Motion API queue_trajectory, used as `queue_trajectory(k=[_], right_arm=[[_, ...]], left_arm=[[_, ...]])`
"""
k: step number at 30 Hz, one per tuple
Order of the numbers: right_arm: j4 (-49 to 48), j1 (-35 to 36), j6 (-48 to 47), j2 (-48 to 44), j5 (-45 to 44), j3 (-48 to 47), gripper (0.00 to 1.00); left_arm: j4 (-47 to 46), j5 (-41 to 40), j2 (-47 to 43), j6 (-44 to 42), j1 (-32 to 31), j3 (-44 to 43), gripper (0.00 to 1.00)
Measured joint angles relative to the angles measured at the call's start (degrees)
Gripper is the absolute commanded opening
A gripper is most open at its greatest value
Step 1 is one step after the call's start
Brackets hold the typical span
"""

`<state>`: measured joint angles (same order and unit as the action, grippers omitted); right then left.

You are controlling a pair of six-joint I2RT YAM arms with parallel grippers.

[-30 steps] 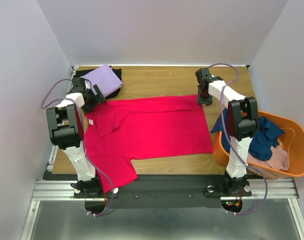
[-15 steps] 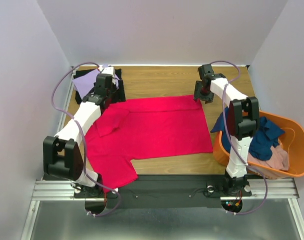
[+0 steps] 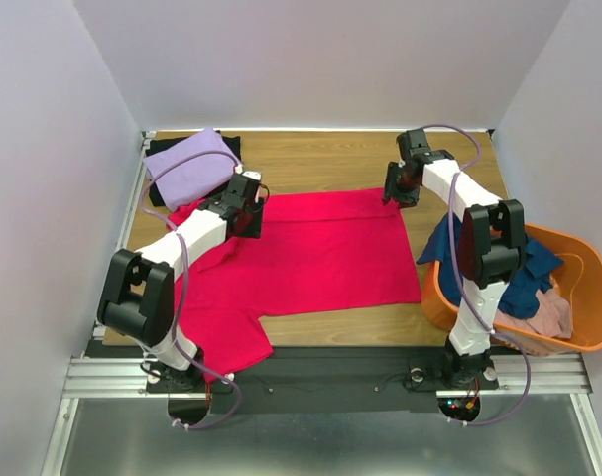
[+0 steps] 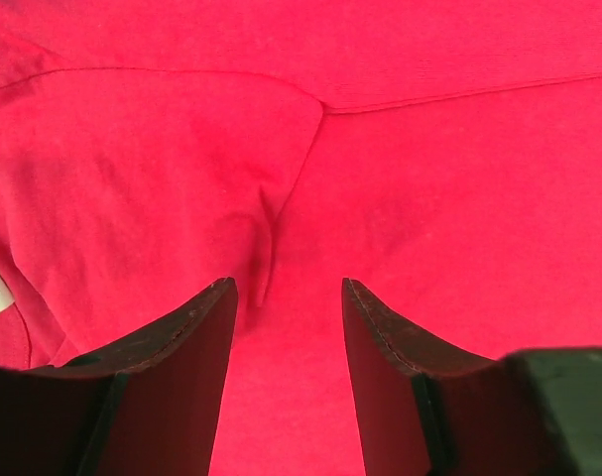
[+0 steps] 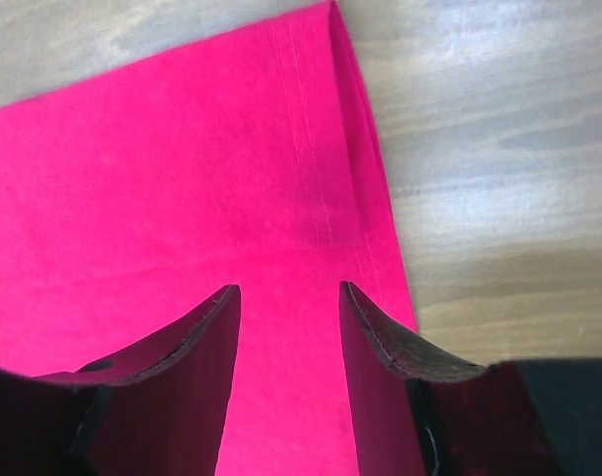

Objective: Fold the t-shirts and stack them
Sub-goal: Fold the tshirt

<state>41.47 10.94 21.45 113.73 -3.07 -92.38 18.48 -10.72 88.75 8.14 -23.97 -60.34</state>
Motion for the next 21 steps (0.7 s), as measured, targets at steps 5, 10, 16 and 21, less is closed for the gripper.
queue_trajectory(k=[5,10,16,21], right_arm=[[-0.3,0.0,0.0,-1.4,0.4,1.9,0.49],[-0.4,0.0,0.0,-1.6,0.5,2.5,0.49],[-0.4,0.0,0.0,-2.0,0.5,2.6,0.49],[-0.8,0.0,0.0,-2.8,0.5,3.7,0.49]], left_arm=[[0.1,-0.8,3.3,0.2,-0.5,0.0,0.55],[0.4,-0.8,5.9,0.8,-0.8,0.0,0.54],[0.7,-3.1,6.4,1.8,-0.8,0.0,0.50],[1.0,-4.6,8.0,2.5,-0.8,0.0,0.48]])
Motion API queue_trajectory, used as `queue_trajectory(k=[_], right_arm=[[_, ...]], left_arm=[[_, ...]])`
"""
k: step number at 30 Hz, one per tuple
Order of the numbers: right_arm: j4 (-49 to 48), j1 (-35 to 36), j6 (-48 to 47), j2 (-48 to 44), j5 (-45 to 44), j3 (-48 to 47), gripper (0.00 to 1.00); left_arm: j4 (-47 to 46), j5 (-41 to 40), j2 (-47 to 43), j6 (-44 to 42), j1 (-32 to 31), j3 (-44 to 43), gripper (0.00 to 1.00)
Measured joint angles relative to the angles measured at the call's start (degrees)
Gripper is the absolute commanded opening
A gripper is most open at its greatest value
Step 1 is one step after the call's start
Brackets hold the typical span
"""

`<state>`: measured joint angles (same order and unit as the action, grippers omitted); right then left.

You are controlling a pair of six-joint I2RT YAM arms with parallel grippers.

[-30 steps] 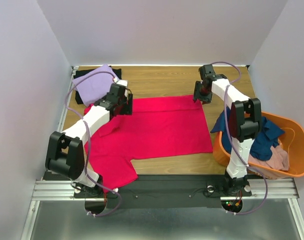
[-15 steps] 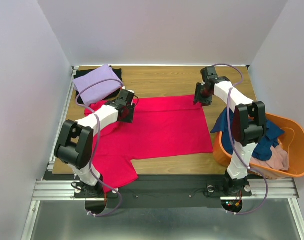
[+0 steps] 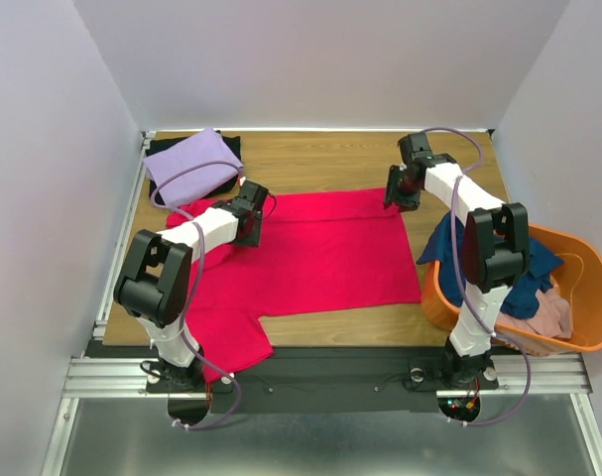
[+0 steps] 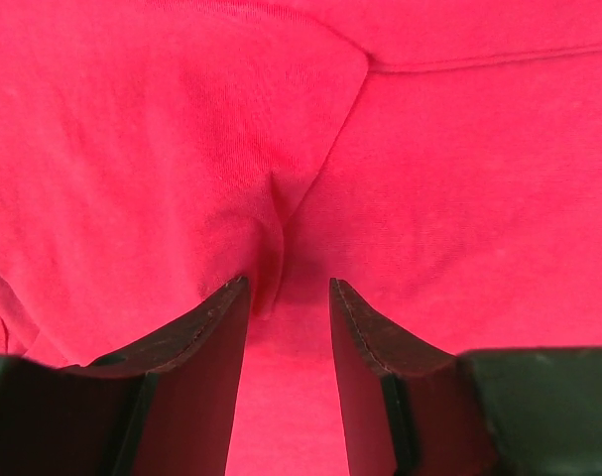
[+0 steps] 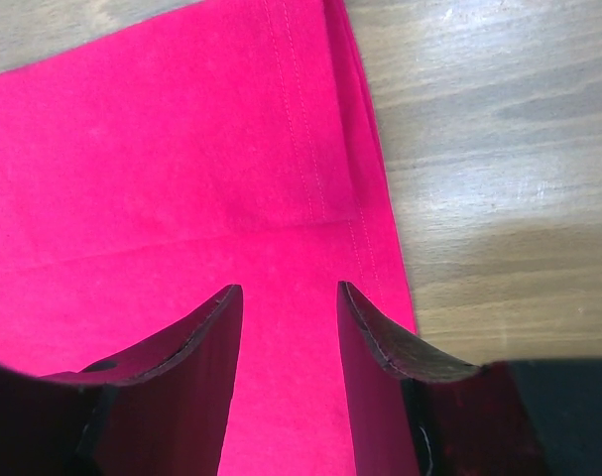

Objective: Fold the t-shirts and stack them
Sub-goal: Fold the tshirt

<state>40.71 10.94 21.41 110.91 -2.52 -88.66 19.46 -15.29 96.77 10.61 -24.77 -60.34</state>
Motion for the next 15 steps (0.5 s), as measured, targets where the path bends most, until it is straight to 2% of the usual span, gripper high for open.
queue_trajectory(k=[15], right_arm=[[-0.5,0.0,0.1,-0.9,0.0,1.5,0.48]], left_arm=[[0.1,-3.7,2.1,0.4,0.0,0.0,0.40]])
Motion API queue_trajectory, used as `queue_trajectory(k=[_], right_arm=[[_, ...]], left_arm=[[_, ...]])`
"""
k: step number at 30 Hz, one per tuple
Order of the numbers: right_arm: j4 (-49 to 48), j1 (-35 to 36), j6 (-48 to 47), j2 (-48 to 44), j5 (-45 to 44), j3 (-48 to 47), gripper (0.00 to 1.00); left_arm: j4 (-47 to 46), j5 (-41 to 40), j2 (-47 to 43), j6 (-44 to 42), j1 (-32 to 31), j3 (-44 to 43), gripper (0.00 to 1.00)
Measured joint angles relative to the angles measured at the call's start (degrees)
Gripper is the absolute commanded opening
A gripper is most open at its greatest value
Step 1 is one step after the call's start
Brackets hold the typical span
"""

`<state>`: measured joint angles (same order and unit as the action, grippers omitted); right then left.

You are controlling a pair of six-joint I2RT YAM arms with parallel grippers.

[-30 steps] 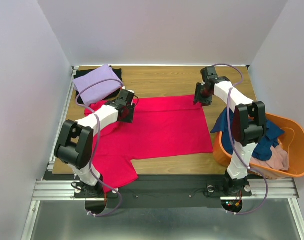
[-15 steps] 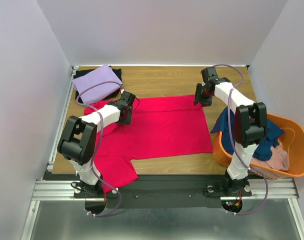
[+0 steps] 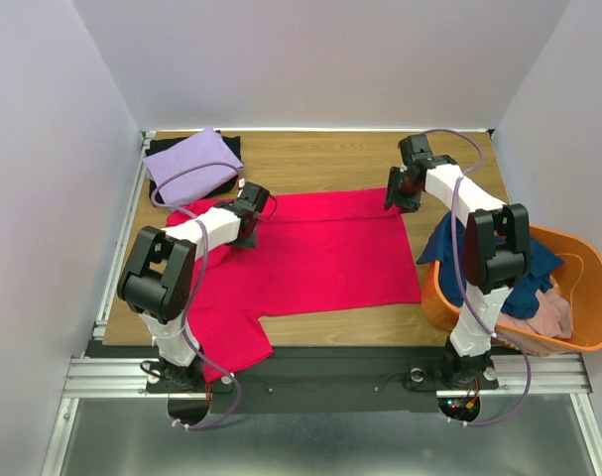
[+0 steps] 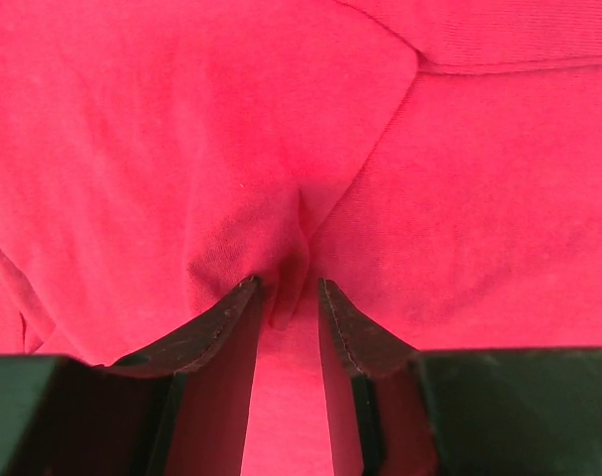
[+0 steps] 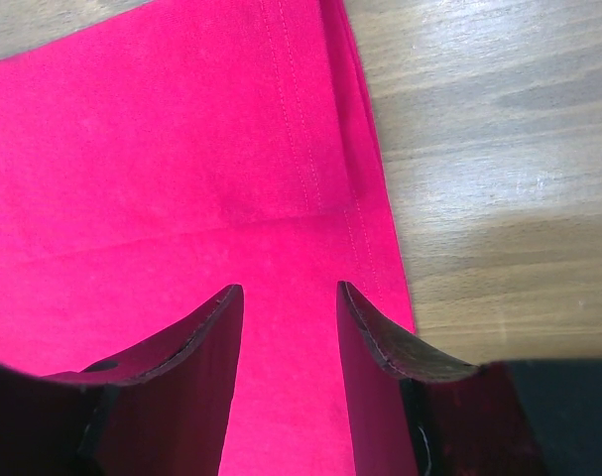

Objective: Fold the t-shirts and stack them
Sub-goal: Fold the tshirt

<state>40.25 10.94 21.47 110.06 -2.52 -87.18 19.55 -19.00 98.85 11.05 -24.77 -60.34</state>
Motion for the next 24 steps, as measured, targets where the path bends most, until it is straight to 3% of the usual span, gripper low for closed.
queue_trajectory(k=[4,8,15,24], right_arm=[[-0.5,0.0,0.2,-0.5,0.0,0.9,0.48],[-0.4,0.0,0.4,-0.8,0.0,1.8,0.48],[-0.4,0.0,0.6,-0.9,0.0,1.9,0.48],[-0.4,0.0,0.8,-0.9,0.0,1.9,0.48]], left_arm=[[0.0,-1.2,0.7,0.1,0.0,0.0,0.22],[0.0,-2.1,1.5,0.2,0.0,0.0,0.21],[0.0,-3.0,1.6,0.0,0.0,-0.2,0.00],[4.2,0.9,1.6,-0.5,0.2,-4.2,0.00]])
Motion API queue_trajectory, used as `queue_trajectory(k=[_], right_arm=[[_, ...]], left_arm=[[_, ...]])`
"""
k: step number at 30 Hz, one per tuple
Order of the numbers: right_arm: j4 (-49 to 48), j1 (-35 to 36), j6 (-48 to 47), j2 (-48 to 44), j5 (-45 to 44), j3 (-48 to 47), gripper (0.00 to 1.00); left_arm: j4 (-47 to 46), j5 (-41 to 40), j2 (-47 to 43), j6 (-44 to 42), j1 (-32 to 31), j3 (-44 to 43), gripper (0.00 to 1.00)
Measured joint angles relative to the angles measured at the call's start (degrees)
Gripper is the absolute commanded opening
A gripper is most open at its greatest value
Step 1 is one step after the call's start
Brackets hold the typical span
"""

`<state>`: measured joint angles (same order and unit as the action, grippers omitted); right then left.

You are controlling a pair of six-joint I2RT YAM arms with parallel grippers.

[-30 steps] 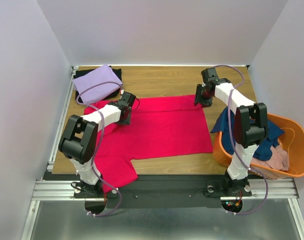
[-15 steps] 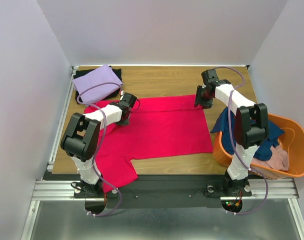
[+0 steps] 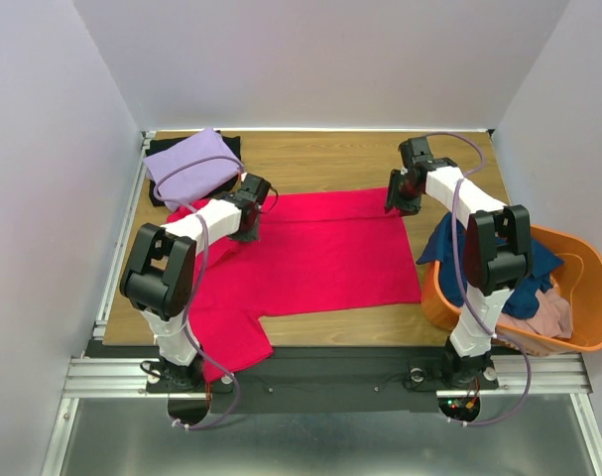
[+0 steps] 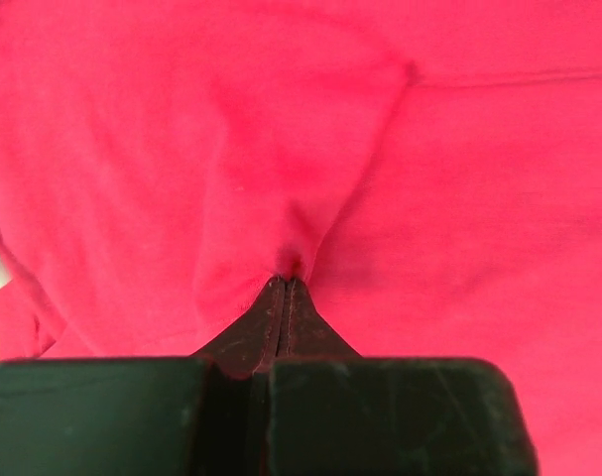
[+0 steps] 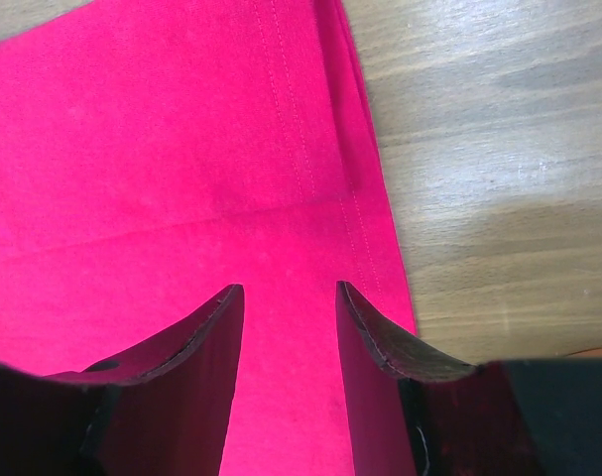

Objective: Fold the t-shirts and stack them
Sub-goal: Fold the tshirt

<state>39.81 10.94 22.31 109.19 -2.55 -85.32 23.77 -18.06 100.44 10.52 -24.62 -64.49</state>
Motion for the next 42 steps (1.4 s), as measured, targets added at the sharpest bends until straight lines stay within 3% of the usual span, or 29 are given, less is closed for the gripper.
queue_trajectory(k=[12,14,15,16,19,24,35,42], right_arm=[[0.0,0.0,0.0,0.0,0.0,0.0,0.48],[0.0,0.0,0.0,0.0,0.0,0.0,0.48],[0.0,0.0,0.0,0.0,0.0,0.0,0.48],[0.0,0.0,0.0,0.0,0.0,0.0,0.49],[0.0,0.0,0.0,0.0,0.0,0.0,0.49],[0.0,0.0,-0.5,-0.5,0.0,0.0,0.50],[0.0,2.9,-1.6,-0.3,0.1,-3.5,0.51],[-0.9,6.4,-1.6,5.3,0.9,-7.9,0.51]], left_arm=[[7.1,19.2,1.5,0.0,4.9,-5.4,0.01],[8.3,20.3,2.3,0.0,5.1,-5.4,0.15],[9.0,20.7,2.6,-0.1,5.1,-5.4,0.29],[9.5,21.0,2.6,0.0,5.1,-5.4,0.51],[11.1,22.0,2.6,-0.2,5.3,-5.5,0.71],[13.9,23.7,2.5,0.0,6.0,-7.8,0.86],[9.3,25.1,-0.1,2.5,13.5,-12.5,0.88],[5.9,21.6,3.5,2.5,13.9,-11.6,0.89]])
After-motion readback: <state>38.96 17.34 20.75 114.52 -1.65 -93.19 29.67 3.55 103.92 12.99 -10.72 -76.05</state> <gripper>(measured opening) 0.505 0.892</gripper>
